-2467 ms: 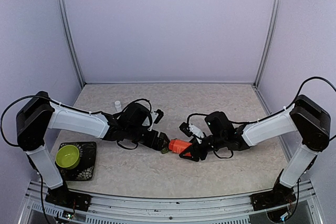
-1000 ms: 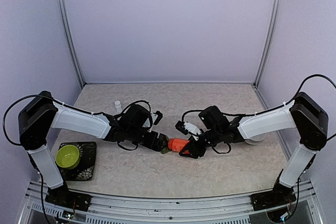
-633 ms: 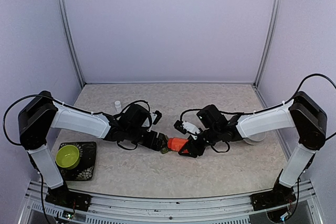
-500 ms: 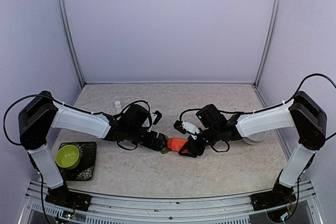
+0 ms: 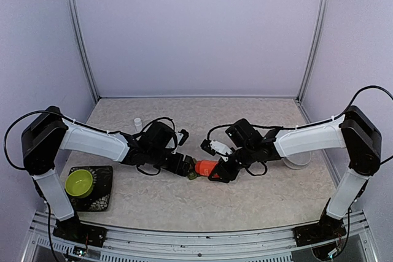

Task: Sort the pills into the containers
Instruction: Pour the pill into the compartment of the pill container.

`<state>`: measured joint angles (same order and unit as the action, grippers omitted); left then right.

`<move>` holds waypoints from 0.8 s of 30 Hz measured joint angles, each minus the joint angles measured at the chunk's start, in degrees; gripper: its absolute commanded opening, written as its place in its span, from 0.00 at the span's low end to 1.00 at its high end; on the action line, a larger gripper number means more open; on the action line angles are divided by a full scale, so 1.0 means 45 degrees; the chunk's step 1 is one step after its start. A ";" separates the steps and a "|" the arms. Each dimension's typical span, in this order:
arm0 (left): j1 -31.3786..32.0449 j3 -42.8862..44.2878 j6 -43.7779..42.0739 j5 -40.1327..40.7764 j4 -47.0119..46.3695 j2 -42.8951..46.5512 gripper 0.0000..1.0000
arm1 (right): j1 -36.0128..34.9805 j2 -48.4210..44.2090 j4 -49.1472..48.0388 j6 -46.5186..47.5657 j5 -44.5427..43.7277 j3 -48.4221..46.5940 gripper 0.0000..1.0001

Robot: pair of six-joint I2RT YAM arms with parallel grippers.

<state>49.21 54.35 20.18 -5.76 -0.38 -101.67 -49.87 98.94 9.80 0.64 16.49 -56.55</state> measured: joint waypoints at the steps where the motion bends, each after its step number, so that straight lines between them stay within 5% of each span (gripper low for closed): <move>1: -0.0005 0.0000 0.0000 0.0005 0.0000 -0.0005 0.92 | -0.0010 0.0015 0.0097 0.0005 -0.0024 -0.0073 0.06; 24: -0.0063 0.0000 -0.0005 0.0034 0.0097 -0.0024 0.91 | -0.0243 0.0427 0.2103 0.0287 -0.0636 -0.1472 0.07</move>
<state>48.93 54.35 20.16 -5.61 0.05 -101.78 -50.96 100.86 19.27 1.93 13.63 -63.18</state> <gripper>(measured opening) 0.914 0.524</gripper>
